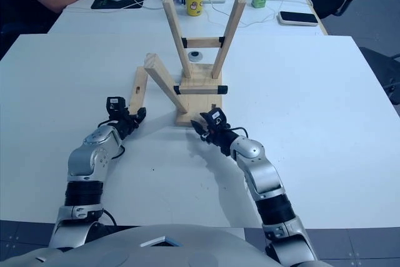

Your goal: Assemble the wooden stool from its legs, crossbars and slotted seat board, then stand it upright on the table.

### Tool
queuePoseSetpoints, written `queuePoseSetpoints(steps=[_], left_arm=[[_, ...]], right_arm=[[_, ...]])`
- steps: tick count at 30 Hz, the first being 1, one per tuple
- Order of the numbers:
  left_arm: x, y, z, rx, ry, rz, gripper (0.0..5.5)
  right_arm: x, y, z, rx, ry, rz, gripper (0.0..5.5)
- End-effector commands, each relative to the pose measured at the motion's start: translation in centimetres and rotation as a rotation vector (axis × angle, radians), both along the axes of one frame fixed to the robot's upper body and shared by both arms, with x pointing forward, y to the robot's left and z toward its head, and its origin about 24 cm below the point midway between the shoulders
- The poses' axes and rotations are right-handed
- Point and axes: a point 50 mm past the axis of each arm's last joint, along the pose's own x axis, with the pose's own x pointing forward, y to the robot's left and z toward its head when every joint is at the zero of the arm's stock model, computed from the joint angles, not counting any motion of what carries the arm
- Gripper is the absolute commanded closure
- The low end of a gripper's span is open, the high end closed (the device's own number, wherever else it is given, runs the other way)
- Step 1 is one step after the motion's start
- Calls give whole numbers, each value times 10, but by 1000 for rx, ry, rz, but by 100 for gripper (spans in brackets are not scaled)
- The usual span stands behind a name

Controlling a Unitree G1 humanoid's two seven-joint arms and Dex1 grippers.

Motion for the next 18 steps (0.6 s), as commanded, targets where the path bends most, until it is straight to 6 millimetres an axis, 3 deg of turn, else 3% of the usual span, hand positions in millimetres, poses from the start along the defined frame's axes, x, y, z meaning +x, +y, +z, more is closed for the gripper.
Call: queuePoseSetpoints(steps=[1,7,10,12,14,18], left_arm=[[-34,24,-57,62,297,23,282],[-34,32,-53,-12,271,69,345],[-15,35,-29,-81,65,123,345],[0,43,1,-21,-156,151,345],[13,44,50,4,-468,150,345],[11,31,138,-83,-923,38,345]], right_arm=[[0,2,27,80,0,32,350],[-6,13,47,189,49,110,350],[-14,16,56,240,69,191,350],[-15,17,63,246,54,246,350],[-13,17,75,284,31,284,350],[-1,10,92,476,34,255,350]])
